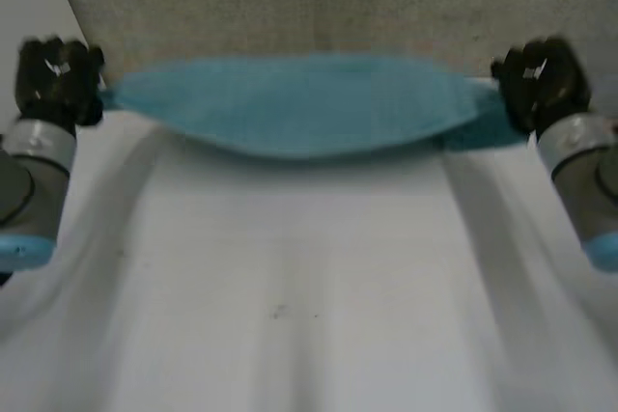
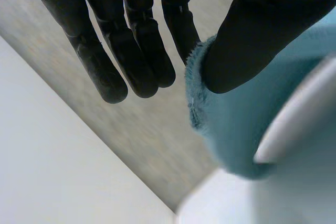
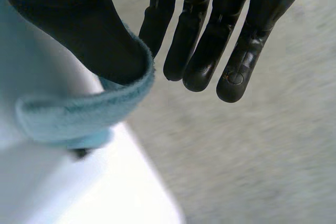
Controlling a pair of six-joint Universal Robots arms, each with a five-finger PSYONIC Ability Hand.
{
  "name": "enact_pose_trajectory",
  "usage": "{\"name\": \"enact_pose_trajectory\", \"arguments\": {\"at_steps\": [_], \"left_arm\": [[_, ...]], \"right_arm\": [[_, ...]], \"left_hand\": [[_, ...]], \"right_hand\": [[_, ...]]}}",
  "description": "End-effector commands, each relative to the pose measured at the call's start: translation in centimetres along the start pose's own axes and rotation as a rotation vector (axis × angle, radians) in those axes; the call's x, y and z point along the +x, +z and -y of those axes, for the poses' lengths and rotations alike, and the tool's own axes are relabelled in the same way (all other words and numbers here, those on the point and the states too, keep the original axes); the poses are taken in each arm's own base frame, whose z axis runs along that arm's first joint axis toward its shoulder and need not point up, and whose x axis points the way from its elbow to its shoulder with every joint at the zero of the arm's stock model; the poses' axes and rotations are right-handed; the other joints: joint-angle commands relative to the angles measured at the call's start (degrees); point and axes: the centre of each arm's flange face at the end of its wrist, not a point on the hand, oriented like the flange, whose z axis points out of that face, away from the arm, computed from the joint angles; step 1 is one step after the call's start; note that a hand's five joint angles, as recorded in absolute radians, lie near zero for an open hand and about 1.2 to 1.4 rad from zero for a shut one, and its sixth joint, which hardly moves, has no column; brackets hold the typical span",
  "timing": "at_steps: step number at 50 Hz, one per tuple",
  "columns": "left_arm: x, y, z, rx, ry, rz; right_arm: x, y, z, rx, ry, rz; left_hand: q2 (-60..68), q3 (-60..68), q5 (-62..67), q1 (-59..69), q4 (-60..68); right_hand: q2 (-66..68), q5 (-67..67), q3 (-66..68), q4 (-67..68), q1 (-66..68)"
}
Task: Fold the laundry
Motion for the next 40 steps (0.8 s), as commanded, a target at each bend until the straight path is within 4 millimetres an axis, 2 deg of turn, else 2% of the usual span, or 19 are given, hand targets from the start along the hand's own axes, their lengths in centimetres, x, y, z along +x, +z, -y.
{"name": "enact_pose_trajectory", "arguments": {"at_steps": [1,3,6,9,12,18,26,40], "left_arm": [[0.7,-2.2,-4.2,-0.114,-0.007,-0.025],[0.6,-2.3,-4.4,-0.119,-0.008,-0.022],[0.3,-2.5,-4.7,-0.131,-0.012,-0.014],[0.2,-2.5,-4.8,-0.135,-0.012,-0.01],[0.2,-2.6,-4.9,-0.138,-0.013,-0.01],[0.1,-2.6,-4.8,-0.136,-0.016,-0.007],[0.0,-2.6,-4.9,-0.139,-0.015,-0.005],[0.0,-2.6,-5.0,-0.14,-0.016,-0.005]], "right_arm": [[-4.0,-1.9,-6.4,-0.179,0.175,0.152],[-3.9,-2.0,-6.6,-0.189,0.197,0.151],[-3.0,-2.2,-7.8,-0.256,0.326,0.133],[-2.7,-2.2,-8.1,-0.282,0.385,0.123],[-1.8,-2.6,-9.2,-0.359,0.507,0.097],[-1.2,-3.1,-10.2,-0.418,0.544,0.088],[-0.3,-3.0,-11.5,-0.444,0.555,0.06],[-1.2,-3.3,-12.5,-0.482,0.558,0.083]], "left_hand": [[11.11,11.54,15.33,14.34,11.48],[11.11,11.54,15.33,14.34,11.48],[11.11,11.54,15.33,14.34,11.48],[11.11,11.54,15.33,14.34,11.48],[11.11,11.54,15.33,14.34,11.48],[11.11,11.54,15.33,14.34,11.48],[11.11,11.54,15.33,14.34,11.48],[11.11,11.54,15.33,14.34,11.48]], "right_hand": [[12.27,12.96,11.87,11.62,23.49],[12.27,12.96,11.87,11.62,23.49],[12.27,12.96,11.87,11.62,23.49],[7.79,8.47,7.39,7.14,19.01],[-13.69,-13.0,-14.09,-14.33,-2.47],[-21.98,-21.29,-22.37,-22.62,-10.76],[-23.33,-22.64,-23.73,-23.98,-12.11],[-29.54,-28.85,-29.93,-30.18,-18.32]]}}
